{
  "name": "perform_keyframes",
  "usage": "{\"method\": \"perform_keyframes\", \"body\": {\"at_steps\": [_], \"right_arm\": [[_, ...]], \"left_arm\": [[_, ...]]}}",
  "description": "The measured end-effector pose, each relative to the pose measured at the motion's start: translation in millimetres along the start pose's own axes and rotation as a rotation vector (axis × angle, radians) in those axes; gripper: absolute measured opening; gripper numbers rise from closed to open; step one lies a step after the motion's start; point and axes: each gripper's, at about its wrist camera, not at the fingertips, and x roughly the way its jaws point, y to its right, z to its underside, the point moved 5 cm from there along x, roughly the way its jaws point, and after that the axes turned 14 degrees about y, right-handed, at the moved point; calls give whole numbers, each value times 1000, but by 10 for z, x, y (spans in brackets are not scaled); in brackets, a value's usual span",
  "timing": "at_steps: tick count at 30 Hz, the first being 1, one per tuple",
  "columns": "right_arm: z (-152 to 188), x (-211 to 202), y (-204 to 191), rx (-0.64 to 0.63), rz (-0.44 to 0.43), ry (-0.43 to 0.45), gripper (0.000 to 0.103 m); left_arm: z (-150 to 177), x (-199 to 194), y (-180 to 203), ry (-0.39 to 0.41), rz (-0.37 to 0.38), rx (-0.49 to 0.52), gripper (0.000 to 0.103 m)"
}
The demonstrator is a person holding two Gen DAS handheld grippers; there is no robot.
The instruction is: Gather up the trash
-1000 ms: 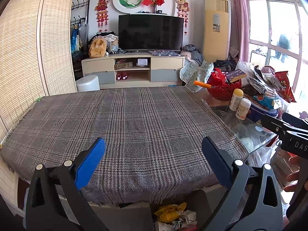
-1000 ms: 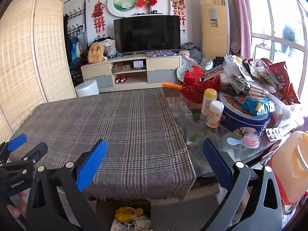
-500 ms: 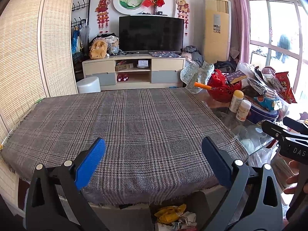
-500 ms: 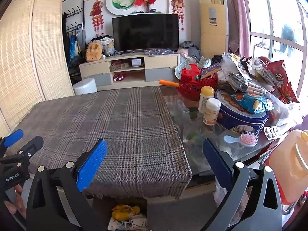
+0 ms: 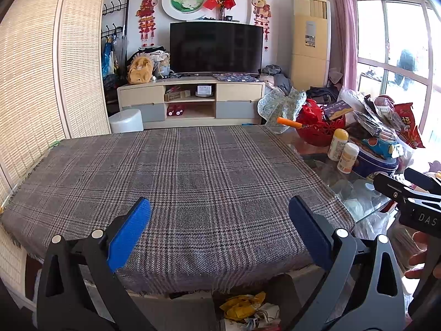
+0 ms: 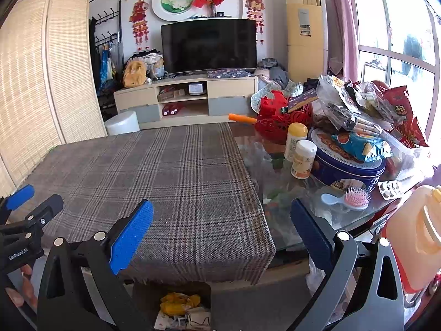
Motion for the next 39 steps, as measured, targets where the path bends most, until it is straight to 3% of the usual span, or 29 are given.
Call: {"method": "perform_keyframes", "body": {"at_steps": [39], "right_arm": [[-19, -21, -23, 4, -2, 6, 100]], "left_arm": [[-13, -57, 16, 5, -9, 0, 95]]}}
